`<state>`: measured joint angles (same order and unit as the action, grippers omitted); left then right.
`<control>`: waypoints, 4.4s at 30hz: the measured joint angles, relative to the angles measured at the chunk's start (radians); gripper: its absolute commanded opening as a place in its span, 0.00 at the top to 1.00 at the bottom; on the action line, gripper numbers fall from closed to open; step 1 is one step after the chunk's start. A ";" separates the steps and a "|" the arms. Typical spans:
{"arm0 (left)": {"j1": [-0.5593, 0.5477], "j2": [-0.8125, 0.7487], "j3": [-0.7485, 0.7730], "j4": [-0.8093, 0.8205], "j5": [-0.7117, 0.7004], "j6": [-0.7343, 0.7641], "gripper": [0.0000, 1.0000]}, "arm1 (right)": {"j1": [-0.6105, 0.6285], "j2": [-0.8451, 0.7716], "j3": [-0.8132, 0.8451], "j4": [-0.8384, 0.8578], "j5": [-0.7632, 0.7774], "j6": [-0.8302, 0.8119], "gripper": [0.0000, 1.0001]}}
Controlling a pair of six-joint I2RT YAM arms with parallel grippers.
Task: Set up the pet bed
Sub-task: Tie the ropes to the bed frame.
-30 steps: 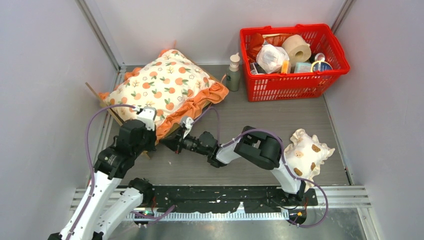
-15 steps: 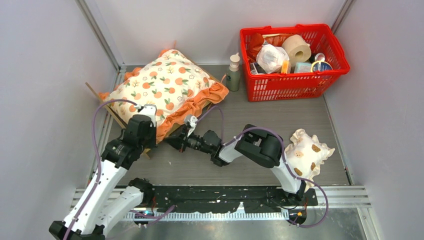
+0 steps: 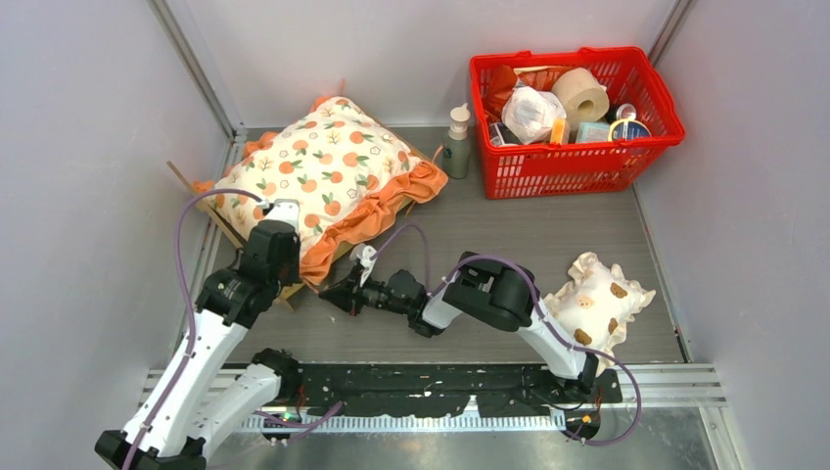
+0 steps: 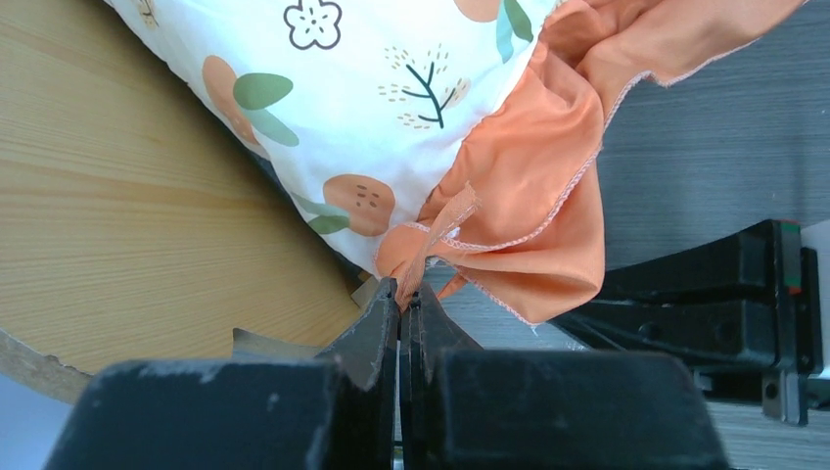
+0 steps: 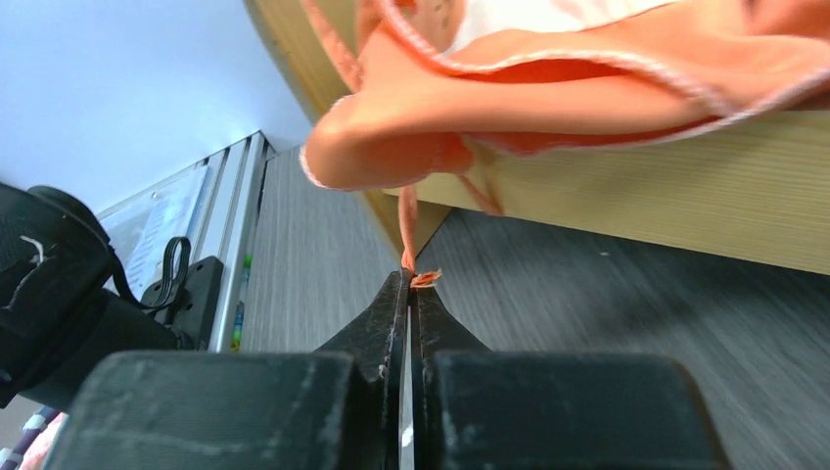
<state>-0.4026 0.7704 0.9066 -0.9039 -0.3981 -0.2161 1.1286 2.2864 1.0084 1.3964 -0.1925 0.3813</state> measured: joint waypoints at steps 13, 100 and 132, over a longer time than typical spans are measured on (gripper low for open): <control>0.000 0.083 0.026 -0.121 -0.008 -0.012 1.00 | 0.042 0.000 0.084 -0.117 0.027 -0.068 0.95; -0.014 -0.051 -0.122 0.285 0.185 0.159 0.58 | -0.050 -0.151 0.034 -0.106 -0.041 -0.016 0.95; 0.145 0.265 0.489 -0.224 0.209 -0.030 0.50 | -0.050 -0.150 0.098 -0.213 -0.061 0.008 0.95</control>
<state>-0.2577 1.0355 1.3960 -1.1282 -0.1886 -0.2459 1.0786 2.1361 1.1069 1.1831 -0.2535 0.3889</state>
